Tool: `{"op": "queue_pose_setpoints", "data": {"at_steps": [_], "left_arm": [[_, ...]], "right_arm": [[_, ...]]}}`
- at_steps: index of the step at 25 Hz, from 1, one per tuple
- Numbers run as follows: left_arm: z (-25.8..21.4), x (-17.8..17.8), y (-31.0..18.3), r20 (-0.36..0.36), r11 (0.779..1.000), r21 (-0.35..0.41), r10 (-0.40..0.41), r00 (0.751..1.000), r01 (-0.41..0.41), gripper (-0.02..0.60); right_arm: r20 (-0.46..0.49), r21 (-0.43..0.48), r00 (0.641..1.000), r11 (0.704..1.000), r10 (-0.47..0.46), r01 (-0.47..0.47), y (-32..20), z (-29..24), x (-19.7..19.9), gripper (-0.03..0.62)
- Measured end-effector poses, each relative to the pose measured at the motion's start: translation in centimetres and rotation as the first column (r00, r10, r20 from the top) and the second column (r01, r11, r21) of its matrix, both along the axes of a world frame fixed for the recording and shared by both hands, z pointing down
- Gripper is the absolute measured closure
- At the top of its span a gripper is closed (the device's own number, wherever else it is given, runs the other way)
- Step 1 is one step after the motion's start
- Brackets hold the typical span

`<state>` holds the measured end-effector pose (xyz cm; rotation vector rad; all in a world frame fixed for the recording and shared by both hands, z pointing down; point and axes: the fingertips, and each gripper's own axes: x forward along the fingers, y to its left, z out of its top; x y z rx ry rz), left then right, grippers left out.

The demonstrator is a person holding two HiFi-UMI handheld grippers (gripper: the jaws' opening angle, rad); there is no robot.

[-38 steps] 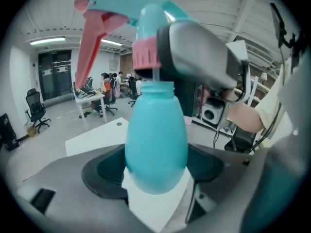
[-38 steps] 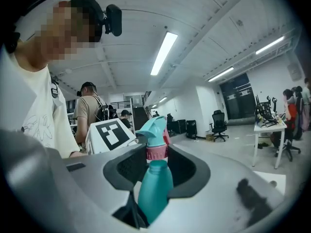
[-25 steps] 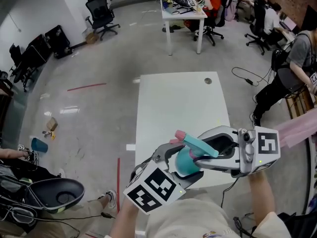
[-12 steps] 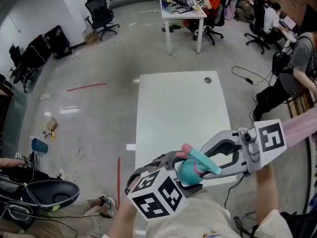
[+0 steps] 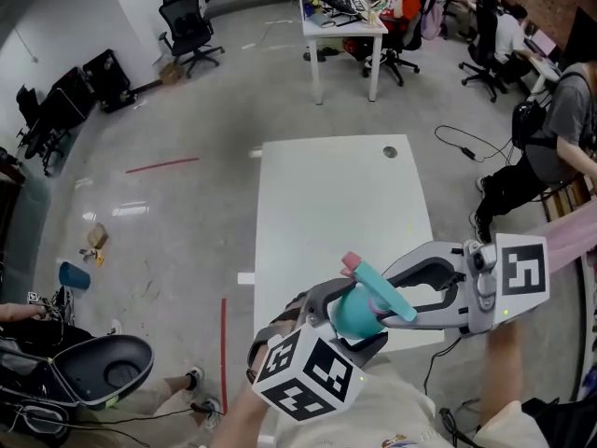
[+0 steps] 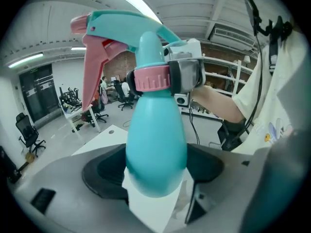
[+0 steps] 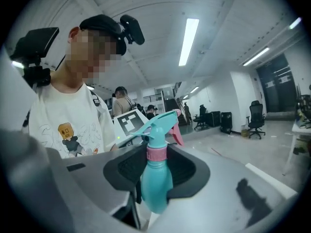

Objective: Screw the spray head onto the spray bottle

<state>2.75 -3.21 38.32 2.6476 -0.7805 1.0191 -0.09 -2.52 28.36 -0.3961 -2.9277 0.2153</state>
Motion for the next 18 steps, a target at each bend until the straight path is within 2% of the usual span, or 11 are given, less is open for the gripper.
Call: {"op": "queue_pose_setpoints", "data": {"at_steps": [4,9,15,18], "left_arm": [[-0.7,0.8,0.1,-0.07,0.999,-0.022,0.038,0.997,-0.039,0.206],[-1.7,0.5,0.0,-0.058,1.0,-0.003,0.021,0.998,-0.021,0.207],[-2.6,0.7,0.1,-0.116,1.0,0.014,-0.003,0.993,0.004,0.207],[-2.8,0.6,-0.3,-0.131,0.999,0.022,-0.026,0.991,0.029,0.209]], "right_arm": [[0.106,-0.034,0.994,0.999,0.01,-0.007,-0.3,-0.5,1.0,0.462],[0.081,0.0,0.996,1.0,0.029,-0.029,-0.3,-1.2,0.8,0.462],[0.154,-0.013,0.984,0.996,0.089,-0.088,-0.2,-2.2,0.8,0.462],[0.149,0.001,0.982,0.994,0.112,-0.113,-0.4,-2.4,0.5,0.462]]}}
